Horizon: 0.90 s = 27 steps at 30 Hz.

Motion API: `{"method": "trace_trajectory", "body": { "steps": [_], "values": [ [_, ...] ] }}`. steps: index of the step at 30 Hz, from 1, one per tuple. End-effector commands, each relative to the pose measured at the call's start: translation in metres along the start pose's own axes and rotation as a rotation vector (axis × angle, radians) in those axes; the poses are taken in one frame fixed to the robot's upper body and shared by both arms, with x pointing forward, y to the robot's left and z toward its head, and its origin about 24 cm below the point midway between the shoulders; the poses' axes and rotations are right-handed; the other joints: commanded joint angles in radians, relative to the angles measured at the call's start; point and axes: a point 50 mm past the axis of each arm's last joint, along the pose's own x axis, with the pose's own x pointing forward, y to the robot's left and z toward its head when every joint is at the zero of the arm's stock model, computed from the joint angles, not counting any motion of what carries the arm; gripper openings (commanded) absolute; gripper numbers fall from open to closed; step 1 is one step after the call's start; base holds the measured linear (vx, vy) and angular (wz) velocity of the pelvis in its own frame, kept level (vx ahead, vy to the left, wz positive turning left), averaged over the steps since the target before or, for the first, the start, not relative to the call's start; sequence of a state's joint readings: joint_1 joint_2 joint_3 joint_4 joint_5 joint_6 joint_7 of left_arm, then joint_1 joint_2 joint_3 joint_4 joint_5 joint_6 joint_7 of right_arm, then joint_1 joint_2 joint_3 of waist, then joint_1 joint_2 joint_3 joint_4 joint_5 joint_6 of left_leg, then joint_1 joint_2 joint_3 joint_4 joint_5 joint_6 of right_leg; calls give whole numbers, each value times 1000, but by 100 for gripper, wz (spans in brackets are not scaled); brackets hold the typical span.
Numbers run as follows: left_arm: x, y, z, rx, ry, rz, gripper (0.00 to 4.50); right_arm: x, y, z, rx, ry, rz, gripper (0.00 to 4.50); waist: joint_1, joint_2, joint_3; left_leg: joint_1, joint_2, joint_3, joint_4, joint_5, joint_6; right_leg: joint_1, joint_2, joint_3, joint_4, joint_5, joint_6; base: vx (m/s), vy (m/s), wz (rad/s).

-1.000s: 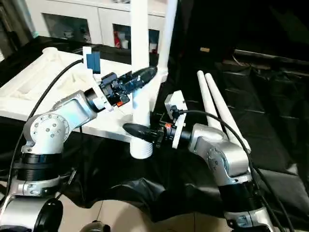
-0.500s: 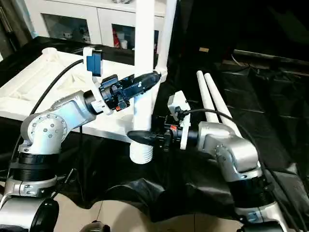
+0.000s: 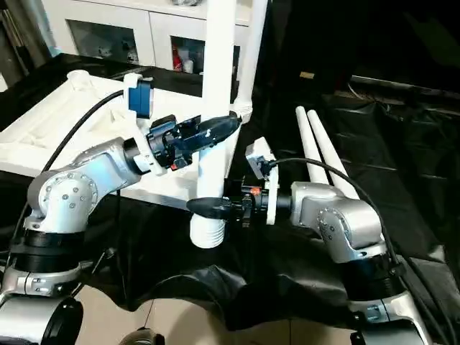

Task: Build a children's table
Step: Pick table leg

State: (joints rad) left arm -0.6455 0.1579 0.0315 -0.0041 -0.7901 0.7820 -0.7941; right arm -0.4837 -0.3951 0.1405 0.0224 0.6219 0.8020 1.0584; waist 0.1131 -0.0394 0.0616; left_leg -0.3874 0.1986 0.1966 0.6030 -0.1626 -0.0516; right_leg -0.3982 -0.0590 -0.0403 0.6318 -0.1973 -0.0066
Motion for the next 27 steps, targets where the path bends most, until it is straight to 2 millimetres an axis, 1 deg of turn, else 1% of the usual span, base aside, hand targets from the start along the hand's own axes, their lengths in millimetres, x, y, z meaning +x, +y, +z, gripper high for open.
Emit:
{"method": "trace_trajectory", "body": {
  "steps": [1,2,4,7,9,12,18,20,22,23,26,27],
  "values": [
    [7,-11,0,8,18,-79,181,-4,-3,7,3,-13,-21,317,1,-7,-76,23,30,-15,-59,-117,-3,49,-70,40,-69,-113,-181,0,0,0],
    [7,-11,0,9,19,-82,181,-4,-2,7,11,-17,-7,317,2,-4,-76,22,29,-16,-59,-116,-4,50,-70,39,-69,-111,-181,0,0,0],
    [7,-11,-1,9,19,-83,181,-4,-1,7,14,-18,-1,317,1,-6,-77,22,29,-16,-59,-115,-4,51,-70,39,-69,-108,-182,0,0,0],
    [8,-11,-1,8,19,-84,181,-4,-1,7,18,-20,8,317,2,-5,-76,23,30,-16,-60,-124,-8,49,-71,39,-70,-118,-181,0,0,0],
    [8,-11,-1,7,17,-83,181,-4,0,7,23,-24,17,317,2,-6,-76,22,29,-16,-59,-126,-9,51,-71,39,-71,-121,-180,0,0,0],
    [8,-10,0,8,14,-80,181,-5,2,7,31,-22,33,317,2,-6,-76,22,30,-16,-59,-119,-5,50,-70,39,-69,-109,-183,0,0,0],
    [8,-9,0,7,11,-78,181,-6,3,6,39,-17,45,317,2,-6,-76,23,30,-16,-59,-121,-9,50,-71,39,-70,-117,-182,0,0,0],
    [8,-9,0,7,11,-78,181,-5,4,6,43,-14,51,288,2,-6,-76,22,29,-16,-59,-120,-8,51,-71,39,-70,-114,-182,0,0,0],
    [8,-9,0,7,11,-78,181,-5,4,5,46,-6,57,281,2,-7,-76,22,29,-15,-59,-120,-7,51,-71,39,-70,-116,-182,0,0,0],
    [8,-9,0,7,11,-78,181,-5,5,4,47,-3,58,262,3,-7,-77,22,30,-16,-59,-117,-6,51,-71,39,-69,-113,-182,0,0,0],
    [9,-9,-1,8,10,-77,181,-6,5,3,54,10,66,245,3,-8,-77,22,29,-15,-58,-117,-4,51,-71,39,-70,-113,-183,0,0,0],
    [9,-9,0,9,9,-76,181,-6,5,2,55,16,67,227,3,-7,-77,22,30,-16,-58,-116,-4,51,-71,39,-70,-114,-183,0,0,0]
  ]
}}
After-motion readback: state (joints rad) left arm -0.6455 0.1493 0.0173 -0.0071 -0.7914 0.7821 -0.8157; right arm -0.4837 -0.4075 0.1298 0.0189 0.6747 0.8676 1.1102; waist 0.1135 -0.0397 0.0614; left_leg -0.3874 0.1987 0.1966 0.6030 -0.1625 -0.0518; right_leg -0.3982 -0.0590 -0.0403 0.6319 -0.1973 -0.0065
